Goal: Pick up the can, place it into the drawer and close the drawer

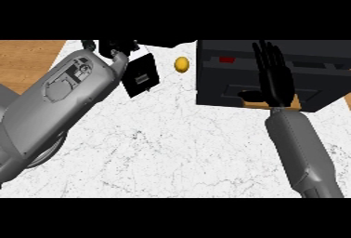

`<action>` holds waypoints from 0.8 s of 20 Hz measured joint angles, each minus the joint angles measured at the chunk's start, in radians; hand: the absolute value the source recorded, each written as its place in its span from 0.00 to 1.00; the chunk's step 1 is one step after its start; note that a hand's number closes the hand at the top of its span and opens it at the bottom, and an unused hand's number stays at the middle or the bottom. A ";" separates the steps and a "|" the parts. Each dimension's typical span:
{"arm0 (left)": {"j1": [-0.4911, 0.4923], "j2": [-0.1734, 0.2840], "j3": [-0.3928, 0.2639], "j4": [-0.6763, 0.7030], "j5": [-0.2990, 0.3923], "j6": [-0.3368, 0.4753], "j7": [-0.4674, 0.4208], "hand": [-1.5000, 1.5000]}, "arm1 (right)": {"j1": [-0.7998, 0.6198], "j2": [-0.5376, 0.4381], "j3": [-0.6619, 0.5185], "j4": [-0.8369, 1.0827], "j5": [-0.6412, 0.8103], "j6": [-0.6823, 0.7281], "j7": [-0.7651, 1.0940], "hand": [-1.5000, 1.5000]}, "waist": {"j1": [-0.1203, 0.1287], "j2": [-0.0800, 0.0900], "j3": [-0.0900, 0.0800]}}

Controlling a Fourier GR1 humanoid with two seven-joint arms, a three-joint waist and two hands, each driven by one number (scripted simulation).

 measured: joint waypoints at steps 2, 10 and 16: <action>0.012 0.014 0.003 -0.021 -0.008 0.000 0.013 0.00 | -0.050 -0.002 -0.018 0.075 0.003 -0.033 -0.004 0.00 | -0.002 0.004 0.002; 0.129 0.059 0.002 -0.147 -0.038 0.002 0.023 0.00 | -0.227 -0.014 -0.081 0.328 0.009 -0.136 0.000 0.00 | 0.006 0.016 0.012; 0.201 0.083 0.009 -0.215 -0.056 -0.007 0.011 0.00 | -0.331 -0.027 -0.106 0.450 0.016 -0.161 0.014 0.00 | 0.011 0.022 0.013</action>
